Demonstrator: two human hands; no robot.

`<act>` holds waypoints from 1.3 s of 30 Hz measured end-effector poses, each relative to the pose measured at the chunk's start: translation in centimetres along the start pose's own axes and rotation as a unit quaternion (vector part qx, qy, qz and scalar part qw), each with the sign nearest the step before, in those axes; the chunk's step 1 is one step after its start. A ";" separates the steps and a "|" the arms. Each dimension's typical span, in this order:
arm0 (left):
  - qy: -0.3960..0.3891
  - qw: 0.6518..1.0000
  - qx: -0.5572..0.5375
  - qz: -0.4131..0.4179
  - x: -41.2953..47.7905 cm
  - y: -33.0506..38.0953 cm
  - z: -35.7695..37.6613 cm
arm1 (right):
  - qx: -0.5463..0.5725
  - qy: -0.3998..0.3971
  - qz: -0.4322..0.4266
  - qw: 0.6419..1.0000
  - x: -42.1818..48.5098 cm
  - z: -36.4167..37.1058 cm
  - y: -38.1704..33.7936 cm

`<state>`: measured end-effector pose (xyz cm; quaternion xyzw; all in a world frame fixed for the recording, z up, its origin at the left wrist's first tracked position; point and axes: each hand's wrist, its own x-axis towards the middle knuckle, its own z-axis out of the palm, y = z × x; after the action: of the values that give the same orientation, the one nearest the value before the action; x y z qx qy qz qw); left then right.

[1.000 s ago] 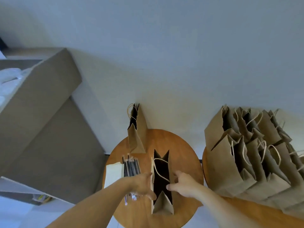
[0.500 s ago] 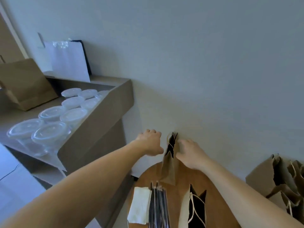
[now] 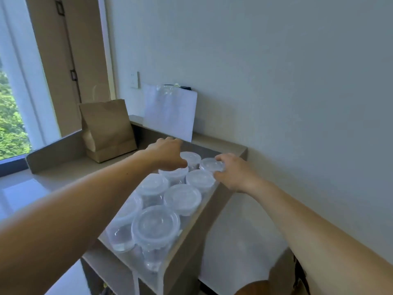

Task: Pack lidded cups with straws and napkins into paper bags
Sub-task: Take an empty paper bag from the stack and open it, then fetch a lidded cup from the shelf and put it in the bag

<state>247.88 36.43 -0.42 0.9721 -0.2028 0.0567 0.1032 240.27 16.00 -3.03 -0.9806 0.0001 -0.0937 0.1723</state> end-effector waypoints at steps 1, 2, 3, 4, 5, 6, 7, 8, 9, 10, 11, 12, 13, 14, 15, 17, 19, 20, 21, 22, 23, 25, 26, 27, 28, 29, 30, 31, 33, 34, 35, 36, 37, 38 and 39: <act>0.000 1.000 -0.002 -0.013 0.7 -2.3 -0.3 | 0.000 -0.006 -0.006 1.000 2.1 0.7 -1.4; -0.004 1.000 -0.004 -0.025 1.3 -4.4 -0.4 | 0.000 -0.013 -0.009 1.000 4.2 1.6 -2.6; -0.011 0.999 -0.007 -0.036 1.9 -6.2 -0.4 | -0.001 -0.023 -0.009 1.000 6.1 2.4 -3.7; -0.020 0.999 -0.010 -0.045 2.4 -7.9 -0.4 | -0.003 -0.037 -0.006 0.999 7.9 3.4 -4.7; -0.029 0.998 -0.014 -0.051 2.9 -9.3 -0.2 | -0.004 -0.052 0.000 0.999 9.6 4.3 -5.6; -0.038 0.998 -0.017 -0.055 3.5 -10.6 0.1 | -0.003 -0.065 0.008 0.998 11.2 5.3 -6.4; -0.044 0.997 -0.020 -0.057 4.0 -11.7 0.3 | -0.001 -0.075 0.015 0.997 12.6 6.2 -7.0; -0.047 0.997 -0.024 -0.058 4.5 -12.7 0.6 | 0.000 -0.081 0.021 0.996 14.0 7.0 -7.6; -0.049 0.997 -0.028 -0.059 4.9 -13.6 0.9 | -0.002 -0.086 0.024 0.996 15.3 7.7 -8.2; -0.050 0.997 -0.031 -0.059 5.4 -14.4 1.2 | -0.008 -0.090 0.024 0.996 16.6 8.2 -8.7; -0.052 0.996 -0.032 -0.058 5.8 -15.1 1.6 | -0.014 -0.094 0.024 0.995 17.7 8.8 -9.1; -0.055 0.996 -0.034 -0.057 6.1 -15.7 2.0 | -0.021 -0.099 0.026 0.995 18.8 9.3 -9.4; -0.060 0.996 -0.036 -0.057 6.4 -16.3 2.3 | -0.029 -0.103 0.029 0.994 19.8 9.7 -9.7; -0.064 0.996 -0.039 -0.058 6.7 -16.9 2.7 | -0.039 -0.107 0.032 0.993 20.8 10.1 -10.0; -0.067 0.995 -0.042 -0.058 6.9 -17.4 3.0 | -0.049 -0.113 0.035 0.992 21.6 10.6 -10.1; -0.070 0.995 -0.048 -0.058 7.3 -18.3 3.4 | -0.060 -0.125 0.040 0.989 23.0 11.3 -10.3; -0.072 0.994 -0.056 -0.060 7.5 -19.0 3.6 | -0.064 -0.136 0.045 0.988 24.1 11.9 -10.2; -0.072 0.994 -0.060 -0.061 7.6 -19.3 3.7 | -0.062 -0.140 0.047 0.987 24.6 12.2 -10.2; -0.073 0.993 -0.064 -0.061 7.7 -19.5 3.7 | -0.058 -0.144 0.049 0.987 25.0 12.5 -10.2; -0.073 0.993 -0.067 -0.061 7.8 -19.6 3.8 | -0.055 -0.149 0.051 0.986 25.3 12.8 -10.2; -0.073 0.993 -0.068 -0.062 7.8 -19.8 3.8 | -0.059 -0.152 0.050 0.985 25.5 13.1 -10.3; -0.071 0.993 -0.068 -0.062 7.9 -19.9 3.8 | -0.077 -0.142 0.044 0.986 25.7 13.6 -10.5; -0.070 0.993 -0.068 -0.060 7.9 -19.8 3.7 | -0.080 -0.133 0.038 0.987 25.6 13.7 -10.6; -0.068 0.994 -0.068 -0.058 7.9 -19.7 3.6 | -0.078 -0.122 0.029 0.989 25.4 13.7 -10.7; -0.065 0.994 -0.067 -0.055 7.9 -19.6 3.3 | -0.071 -0.107 0.019 0.991 25.1 13.3 -10.8; -0.060 0.995 -0.066 -0.052 8.0 -19.4 2.9 | -0.059 -0.085 0.009 0.995 24.8 12.7 -10.9; -0.053 0.995 -0.066 -0.048 8.1 -19.1 2.4 | -0.042 -0.058 0.002 0.997 24.4 11.8 -10.9; -0.044 0.996 -0.065 -0.046 8.2 -18.7 1.9 | -0.021 -0.028 -0.005 0.999 23.9 10.6 -11.1; -0.024 0.997 -0.059 -0.038 8.4 -17.4 0.7 | 0.018 0.029 -0.019 0.999 22.9 7.5 -11.0; -0.016 0.998 -0.057 -0.033 8.5 -16.4 0.2 | 0.030 0.055 -0.027 0.998 22.2 5.8 -10.8; -0.009 0.998 -0.056 -0.025 8.6 -15.3 -0.4 | 0.038 0.080 -0.034 0.995 21.4 4.1 -10.4; -0.002 0.998 -0.055 -0.014 8.7 -14.0 -0.9 | 0.045 0.103 -0.038 0.993 20.5 2.3 -10.0; 0.003 0.998 -0.055 -0.002 8.7 -12.6 -1.4 | 0.051 0.123 -0.039 0.990 19.4 0.6 -9.4; 0.009 0.998 -0.056 0.013 8.6 -11.1 -1.8 | 0.055 0.138 -0.036 0.988 18.1 -1.0 -8.6; 0.015 0.998 -0.057 0.028 8.4 -9.5 -2.2 | 0.057 0.150 -0.032 0.986 16.7 -2.5 -7.7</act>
<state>259.22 42.25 1.34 0.9576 -0.2313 0.0625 0.1597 255.94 21.91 4.92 -0.9435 -0.0110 -0.2454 0.2223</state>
